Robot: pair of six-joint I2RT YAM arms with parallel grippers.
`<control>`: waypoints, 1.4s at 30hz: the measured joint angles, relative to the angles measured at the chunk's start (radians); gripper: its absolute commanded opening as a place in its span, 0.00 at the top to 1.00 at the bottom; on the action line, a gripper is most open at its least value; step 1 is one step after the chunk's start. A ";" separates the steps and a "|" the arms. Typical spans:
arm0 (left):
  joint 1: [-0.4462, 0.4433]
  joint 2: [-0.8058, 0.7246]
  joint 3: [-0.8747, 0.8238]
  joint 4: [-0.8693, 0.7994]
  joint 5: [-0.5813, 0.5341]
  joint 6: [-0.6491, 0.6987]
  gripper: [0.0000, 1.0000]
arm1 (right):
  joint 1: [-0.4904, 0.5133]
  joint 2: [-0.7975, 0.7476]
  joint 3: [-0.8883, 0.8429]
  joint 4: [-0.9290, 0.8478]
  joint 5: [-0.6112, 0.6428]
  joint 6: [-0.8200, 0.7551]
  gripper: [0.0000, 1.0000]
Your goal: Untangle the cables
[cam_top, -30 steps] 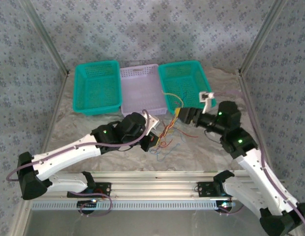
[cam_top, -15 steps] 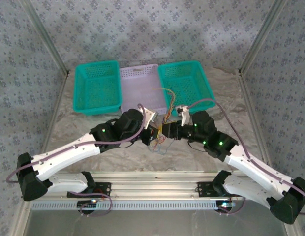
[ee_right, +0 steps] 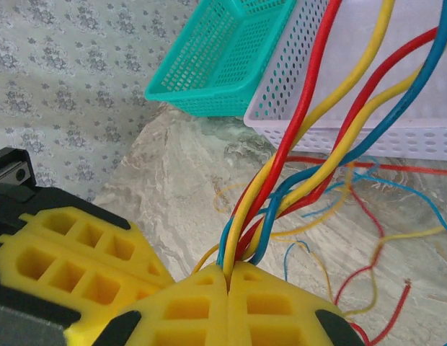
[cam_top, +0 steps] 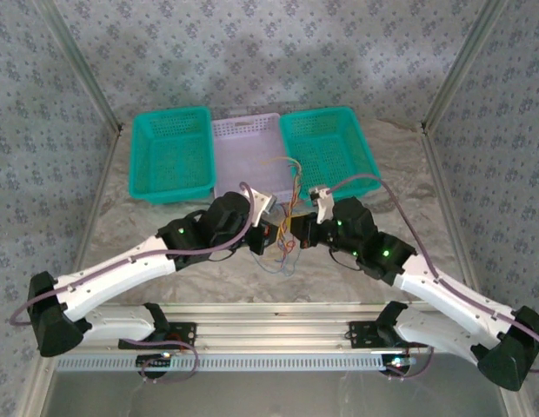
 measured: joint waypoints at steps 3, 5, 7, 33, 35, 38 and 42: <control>0.005 -0.011 -0.002 0.008 0.000 0.000 1.00 | 0.002 -0.019 0.000 -0.008 0.010 -0.012 1.00; 0.010 -0.023 -0.005 0.008 -0.001 0.001 1.00 | 0.003 -0.032 0.006 -0.030 0.019 -0.026 1.00; 0.021 -0.043 -0.011 0.002 -0.004 0.004 1.00 | 0.002 -0.050 0.016 -0.070 0.042 -0.042 1.00; 0.010 0.005 -0.084 0.173 0.275 -0.026 0.35 | -0.064 -0.048 0.044 -0.080 -0.073 -0.032 1.00; 0.010 0.013 -0.084 0.170 0.262 -0.024 0.37 | -0.064 -0.042 0.051 -0.080 -0.093 -0.024 1.00; 0.010 0.015 -0.084 0.158 0.224 -0.021 0.42 | -0.064 -0.042 0.060 -0.072 -0.120 -0.014 1.00; 0.010 0.015 -0.084 0.153 0.162 -0.013 0.50 | -0.064 -0.042 0.071 -0.061 -0.152 -0.005 1.00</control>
